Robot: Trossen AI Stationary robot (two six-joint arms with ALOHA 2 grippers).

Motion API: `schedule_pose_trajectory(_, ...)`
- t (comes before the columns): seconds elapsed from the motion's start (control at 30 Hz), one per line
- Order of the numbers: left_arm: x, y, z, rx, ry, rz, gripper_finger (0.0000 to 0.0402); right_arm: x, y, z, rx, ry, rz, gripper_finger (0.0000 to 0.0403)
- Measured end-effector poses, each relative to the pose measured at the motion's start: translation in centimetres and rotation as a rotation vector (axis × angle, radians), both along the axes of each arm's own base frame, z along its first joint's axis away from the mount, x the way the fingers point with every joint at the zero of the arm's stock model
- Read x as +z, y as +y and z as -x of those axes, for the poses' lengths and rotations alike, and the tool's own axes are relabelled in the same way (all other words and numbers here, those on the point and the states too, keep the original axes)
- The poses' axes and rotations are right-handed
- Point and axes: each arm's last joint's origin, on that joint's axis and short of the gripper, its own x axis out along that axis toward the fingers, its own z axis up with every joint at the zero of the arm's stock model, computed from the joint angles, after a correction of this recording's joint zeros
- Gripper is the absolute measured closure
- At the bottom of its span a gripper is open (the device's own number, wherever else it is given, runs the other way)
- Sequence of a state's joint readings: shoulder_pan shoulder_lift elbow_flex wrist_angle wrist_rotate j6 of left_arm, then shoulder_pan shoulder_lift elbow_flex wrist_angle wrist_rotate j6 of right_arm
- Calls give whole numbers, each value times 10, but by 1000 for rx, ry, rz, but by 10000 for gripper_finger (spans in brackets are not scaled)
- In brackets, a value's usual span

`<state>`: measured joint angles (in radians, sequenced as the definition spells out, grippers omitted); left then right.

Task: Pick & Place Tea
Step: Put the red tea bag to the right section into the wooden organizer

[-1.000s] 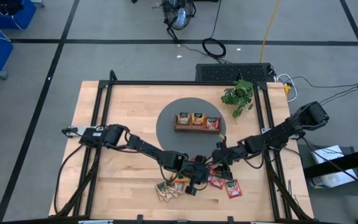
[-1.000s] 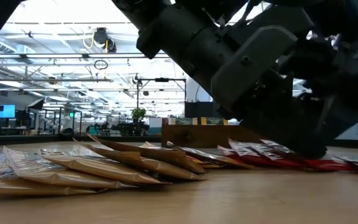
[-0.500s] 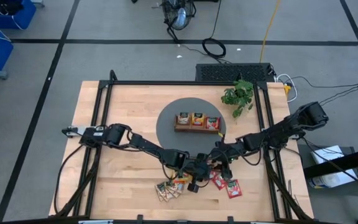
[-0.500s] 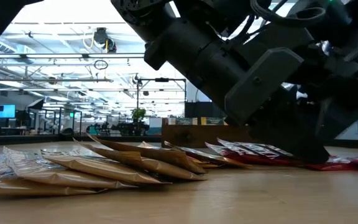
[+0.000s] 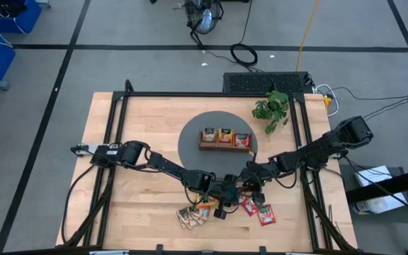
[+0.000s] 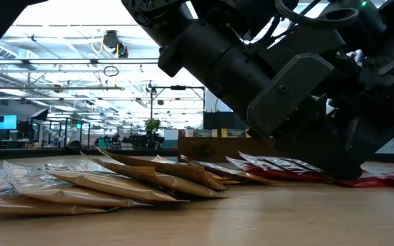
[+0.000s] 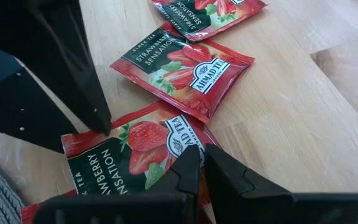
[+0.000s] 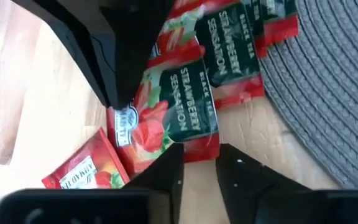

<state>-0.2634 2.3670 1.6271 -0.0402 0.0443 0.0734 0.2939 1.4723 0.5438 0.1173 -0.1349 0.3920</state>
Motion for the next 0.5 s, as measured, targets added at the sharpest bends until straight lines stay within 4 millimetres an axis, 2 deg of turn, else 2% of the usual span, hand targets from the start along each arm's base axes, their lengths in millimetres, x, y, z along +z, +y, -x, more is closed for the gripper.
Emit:
schedule_pose_trajectory(0.23,0,0,0,0,1,-1,369,3,2,-3,46,-43,-41,395)
schedule_pose_trajectory(0.5,0,0,-1,5,-20,-31,369,2,2,-1,35,-21,-29,402)
